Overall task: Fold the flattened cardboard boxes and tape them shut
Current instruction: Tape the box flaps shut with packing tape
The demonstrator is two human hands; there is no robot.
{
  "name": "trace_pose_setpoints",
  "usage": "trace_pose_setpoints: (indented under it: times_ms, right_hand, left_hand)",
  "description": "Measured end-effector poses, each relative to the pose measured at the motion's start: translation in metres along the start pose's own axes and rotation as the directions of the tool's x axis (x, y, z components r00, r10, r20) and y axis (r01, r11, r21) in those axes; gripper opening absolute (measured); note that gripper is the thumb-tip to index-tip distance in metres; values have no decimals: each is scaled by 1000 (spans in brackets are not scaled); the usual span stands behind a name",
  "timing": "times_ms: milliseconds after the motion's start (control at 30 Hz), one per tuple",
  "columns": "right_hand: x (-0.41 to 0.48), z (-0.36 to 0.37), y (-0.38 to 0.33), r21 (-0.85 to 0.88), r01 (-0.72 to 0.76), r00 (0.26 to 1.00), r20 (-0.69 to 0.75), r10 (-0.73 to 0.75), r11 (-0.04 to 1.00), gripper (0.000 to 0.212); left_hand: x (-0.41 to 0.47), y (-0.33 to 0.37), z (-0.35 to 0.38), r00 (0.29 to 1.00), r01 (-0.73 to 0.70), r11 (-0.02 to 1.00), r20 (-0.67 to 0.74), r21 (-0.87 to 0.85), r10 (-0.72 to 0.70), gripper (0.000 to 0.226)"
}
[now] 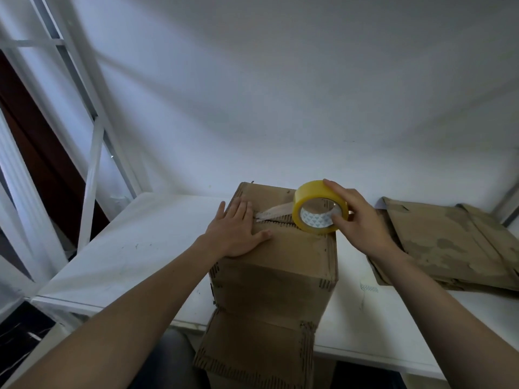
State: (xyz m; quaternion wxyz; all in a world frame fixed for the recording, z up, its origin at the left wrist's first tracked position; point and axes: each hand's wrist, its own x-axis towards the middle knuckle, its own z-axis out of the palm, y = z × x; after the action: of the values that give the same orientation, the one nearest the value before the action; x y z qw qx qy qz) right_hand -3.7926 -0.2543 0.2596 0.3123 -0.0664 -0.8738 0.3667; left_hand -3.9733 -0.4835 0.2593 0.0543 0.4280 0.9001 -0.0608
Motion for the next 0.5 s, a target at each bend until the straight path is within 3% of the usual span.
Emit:
trace_pose_setpoints:
  times_ms: [167, 300, 500]
  right_hand:
    - [-2, 2, -2, -65, -2, 999, 35, 4, 998, 74]
    - [1, 8, -4, -45, -10, 999, 51, 13, 999, 73]
    - [16, -3, -15, -186, 31, 997, 79, -17, 982, 73]
  left_hand:
    - [9, 48, -5, 992, -123, 988, 13, -92, 125, 104]
    - [14, 49, -1, 995, -92, 988, 20, -124, 95, 106]
    - [11, 41, 2, 995, -92, 986, 15, -139, 95, 102]
